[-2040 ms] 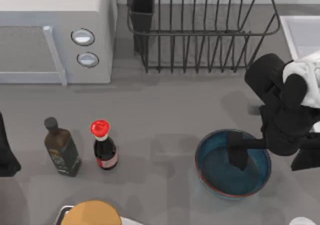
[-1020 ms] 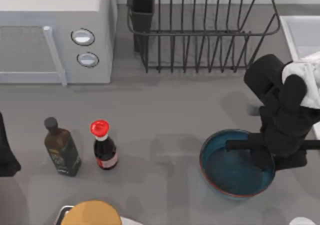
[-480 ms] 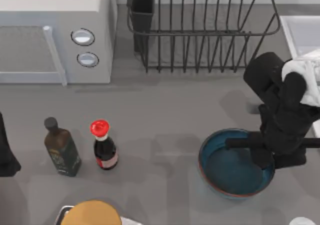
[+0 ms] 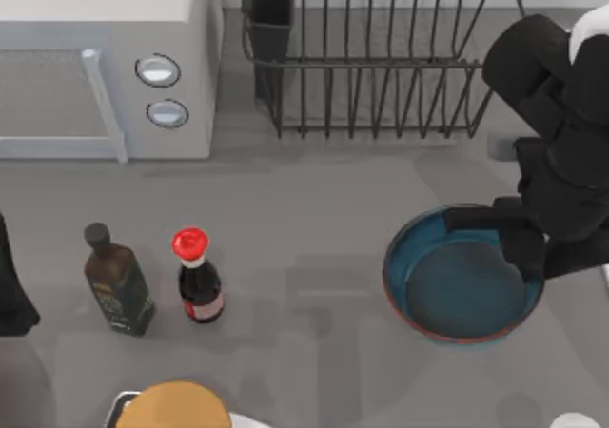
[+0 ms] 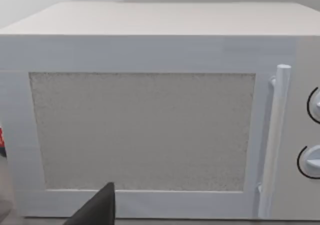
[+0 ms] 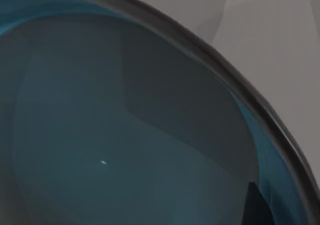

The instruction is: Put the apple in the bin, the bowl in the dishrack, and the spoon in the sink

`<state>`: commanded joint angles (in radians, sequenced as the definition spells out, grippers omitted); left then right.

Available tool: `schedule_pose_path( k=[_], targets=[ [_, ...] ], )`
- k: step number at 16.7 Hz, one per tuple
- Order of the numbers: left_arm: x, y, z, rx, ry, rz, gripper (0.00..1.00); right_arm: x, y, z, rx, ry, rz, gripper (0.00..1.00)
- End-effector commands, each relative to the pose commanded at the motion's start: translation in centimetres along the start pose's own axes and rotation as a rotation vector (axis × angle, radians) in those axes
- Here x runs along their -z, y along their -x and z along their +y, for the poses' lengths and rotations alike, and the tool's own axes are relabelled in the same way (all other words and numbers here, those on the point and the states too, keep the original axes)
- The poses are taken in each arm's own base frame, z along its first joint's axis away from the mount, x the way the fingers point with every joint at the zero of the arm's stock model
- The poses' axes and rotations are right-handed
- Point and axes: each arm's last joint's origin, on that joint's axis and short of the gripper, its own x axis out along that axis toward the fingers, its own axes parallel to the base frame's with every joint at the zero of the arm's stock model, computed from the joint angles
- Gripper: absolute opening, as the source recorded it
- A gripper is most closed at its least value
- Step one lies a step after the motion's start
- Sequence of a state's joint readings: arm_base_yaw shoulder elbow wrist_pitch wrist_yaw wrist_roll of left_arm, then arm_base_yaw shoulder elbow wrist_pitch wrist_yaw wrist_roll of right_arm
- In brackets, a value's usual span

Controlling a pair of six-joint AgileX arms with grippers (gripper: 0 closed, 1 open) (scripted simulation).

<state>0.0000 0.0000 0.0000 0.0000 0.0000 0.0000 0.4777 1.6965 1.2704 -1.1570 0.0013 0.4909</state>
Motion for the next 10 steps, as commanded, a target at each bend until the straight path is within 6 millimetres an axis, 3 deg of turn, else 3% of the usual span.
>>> schedule_pose_path(
  k=[2,7,10],
  targets=[
    [0.0,0.0,0.0,0.0,0.0,0.0,1.0,0.2,1.3,-0.1,-0.006,0.001,-0.011,0.0],
    [0.0,0.0,0.0,0.0,0.0,0.0,1.0,0.2,1.2,0.0,-0.005,0.004,-0.011,0.0],
    [0.0,0.0,0.0,0.0,0.0,0.0,1.0,0.0,1.8,1.1,0.012,0.063,-0.115,0.0]
  ],
)
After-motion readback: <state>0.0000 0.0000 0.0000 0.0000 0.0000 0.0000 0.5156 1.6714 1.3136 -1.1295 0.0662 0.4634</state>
